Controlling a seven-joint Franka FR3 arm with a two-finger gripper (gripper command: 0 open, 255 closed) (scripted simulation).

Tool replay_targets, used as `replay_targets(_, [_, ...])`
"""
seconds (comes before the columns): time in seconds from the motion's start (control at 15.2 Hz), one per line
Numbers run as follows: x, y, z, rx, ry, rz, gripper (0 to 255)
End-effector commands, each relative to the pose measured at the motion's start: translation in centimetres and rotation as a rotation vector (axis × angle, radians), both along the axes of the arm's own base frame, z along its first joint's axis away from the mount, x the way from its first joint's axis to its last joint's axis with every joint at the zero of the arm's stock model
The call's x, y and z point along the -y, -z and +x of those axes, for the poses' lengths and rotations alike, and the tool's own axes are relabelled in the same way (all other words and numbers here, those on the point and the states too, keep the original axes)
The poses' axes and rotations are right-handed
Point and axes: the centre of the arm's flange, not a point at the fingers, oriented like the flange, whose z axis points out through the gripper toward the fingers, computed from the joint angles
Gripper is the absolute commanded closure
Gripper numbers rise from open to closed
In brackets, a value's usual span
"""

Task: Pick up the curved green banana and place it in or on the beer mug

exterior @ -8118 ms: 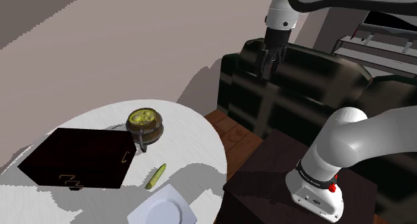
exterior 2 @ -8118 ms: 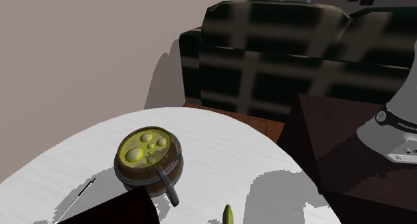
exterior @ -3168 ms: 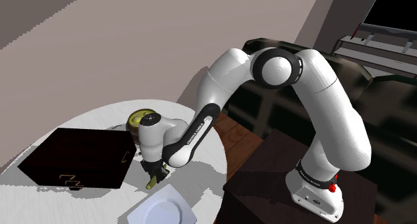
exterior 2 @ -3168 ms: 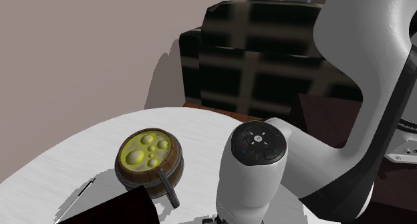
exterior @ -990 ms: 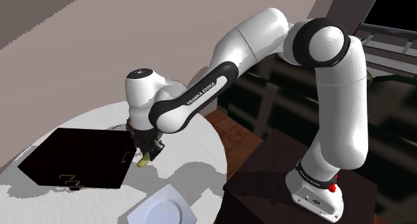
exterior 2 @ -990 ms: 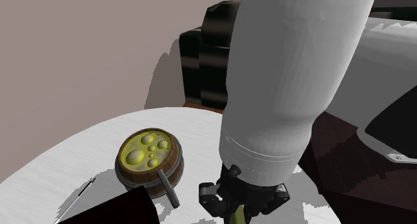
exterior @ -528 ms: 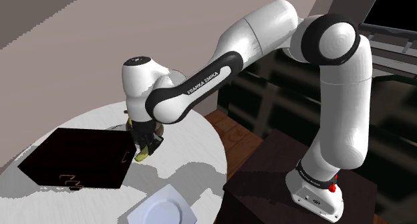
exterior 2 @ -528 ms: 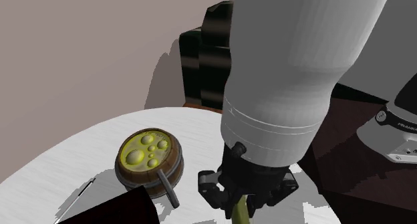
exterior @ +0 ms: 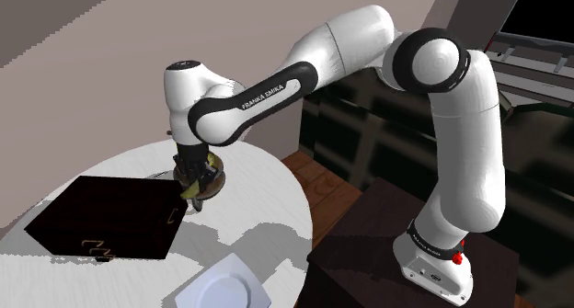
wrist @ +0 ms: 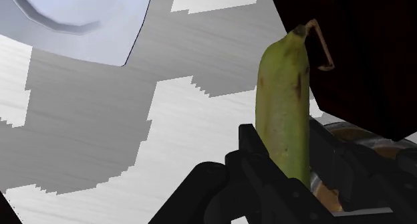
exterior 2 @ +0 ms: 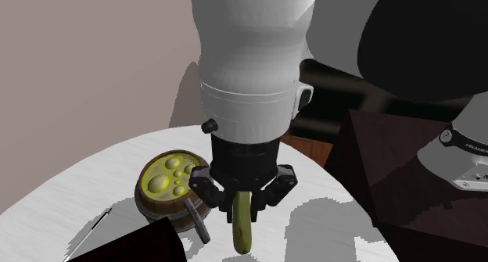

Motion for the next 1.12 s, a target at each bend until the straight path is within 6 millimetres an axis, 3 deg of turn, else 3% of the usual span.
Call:
replay_targets(0.0, [1.0,0.0,2.3,0.000,-0.001,0.000,255])
replay_targets(0.79, [7.0,0.2,17.4,0.000,-0.001,0.000,255])
replay_targets(1.06, [7.0,2.3,17.4,0.000,-0.001,0.000,255])
